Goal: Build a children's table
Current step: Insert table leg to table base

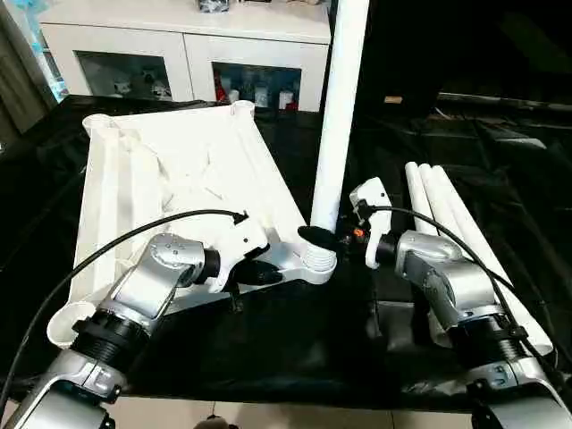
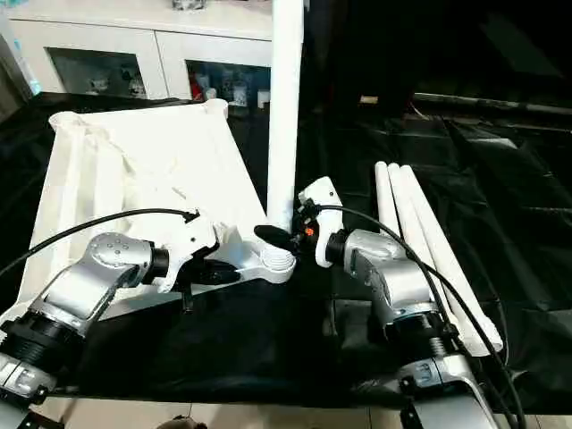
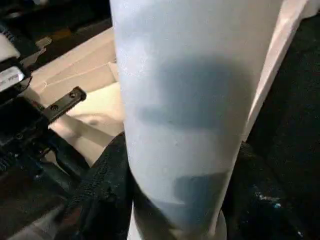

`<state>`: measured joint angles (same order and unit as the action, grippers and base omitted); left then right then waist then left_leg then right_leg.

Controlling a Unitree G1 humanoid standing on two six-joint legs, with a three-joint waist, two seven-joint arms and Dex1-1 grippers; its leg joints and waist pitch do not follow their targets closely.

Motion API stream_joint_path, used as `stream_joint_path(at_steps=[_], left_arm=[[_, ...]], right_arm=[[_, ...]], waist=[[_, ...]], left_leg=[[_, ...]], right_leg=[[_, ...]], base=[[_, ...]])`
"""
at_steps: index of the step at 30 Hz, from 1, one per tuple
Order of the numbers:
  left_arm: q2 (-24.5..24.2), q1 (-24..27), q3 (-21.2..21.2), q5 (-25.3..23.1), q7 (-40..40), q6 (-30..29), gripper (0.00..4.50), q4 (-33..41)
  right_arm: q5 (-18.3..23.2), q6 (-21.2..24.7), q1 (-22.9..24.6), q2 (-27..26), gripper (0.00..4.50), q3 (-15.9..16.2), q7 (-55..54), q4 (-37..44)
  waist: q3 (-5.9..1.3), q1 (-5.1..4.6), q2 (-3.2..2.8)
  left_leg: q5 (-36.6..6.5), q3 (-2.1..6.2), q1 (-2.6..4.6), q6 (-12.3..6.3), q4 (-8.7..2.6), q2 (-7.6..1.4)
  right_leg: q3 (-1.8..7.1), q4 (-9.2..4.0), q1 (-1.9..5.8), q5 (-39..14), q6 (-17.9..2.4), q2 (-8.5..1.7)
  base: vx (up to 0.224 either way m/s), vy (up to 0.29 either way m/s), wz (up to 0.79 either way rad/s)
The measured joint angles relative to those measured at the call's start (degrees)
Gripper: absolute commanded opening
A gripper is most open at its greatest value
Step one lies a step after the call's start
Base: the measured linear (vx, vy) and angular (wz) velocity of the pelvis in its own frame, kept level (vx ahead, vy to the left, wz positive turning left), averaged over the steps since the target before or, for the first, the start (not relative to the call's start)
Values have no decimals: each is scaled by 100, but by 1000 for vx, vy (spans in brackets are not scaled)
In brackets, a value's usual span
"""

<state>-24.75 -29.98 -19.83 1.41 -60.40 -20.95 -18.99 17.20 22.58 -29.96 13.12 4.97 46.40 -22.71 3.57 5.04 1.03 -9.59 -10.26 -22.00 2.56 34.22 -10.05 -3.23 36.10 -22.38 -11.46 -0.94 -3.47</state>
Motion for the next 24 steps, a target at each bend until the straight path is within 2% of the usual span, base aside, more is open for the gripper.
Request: stream_joint_path(at_steps=[8, 14, 19, 24], left_arm=[[57, -43, -1, 10, 10, 23, 0, -100], [78, -85, -11, 16, -4, 85, 0, -220], [114, -151, -26, 27, -7, 122, 0, -376], [122, -204, -31, 29, -7, 143, 0, -487]], right_arm=[[336, 12, 309, -115, 190, -355, -166, 88], [443, -294, 691, -216, 190, -492, -244, 261], [439, -647, 962, -325, 190, -513, -367, 395], [331, -888, 1098, -350, 190, -442, -427, 459]], waist=[[-2, 15, -20], [-15, 26, -91], [-27, 32, -191], [-22, 30, -234]], left_leg=[[0, 1, 1, 0, -1, 0], [-1, 3, 3, 1, -4, 1], [-1, 8, 6, 1, -7, 1], [-1, 19, 8, 1, -12, 1]], right_leg=[[0, -2, 1, 1, -1, 0], [-1, -7, 4, 0, -1, 0], [-7, -9, 8, -9, 15, 0], [-19, -9, 12, -12, 19, 0]], base=[[0, 0, 0], [0, 0, 0], [0, 0, 0], [0, 0, 0]])
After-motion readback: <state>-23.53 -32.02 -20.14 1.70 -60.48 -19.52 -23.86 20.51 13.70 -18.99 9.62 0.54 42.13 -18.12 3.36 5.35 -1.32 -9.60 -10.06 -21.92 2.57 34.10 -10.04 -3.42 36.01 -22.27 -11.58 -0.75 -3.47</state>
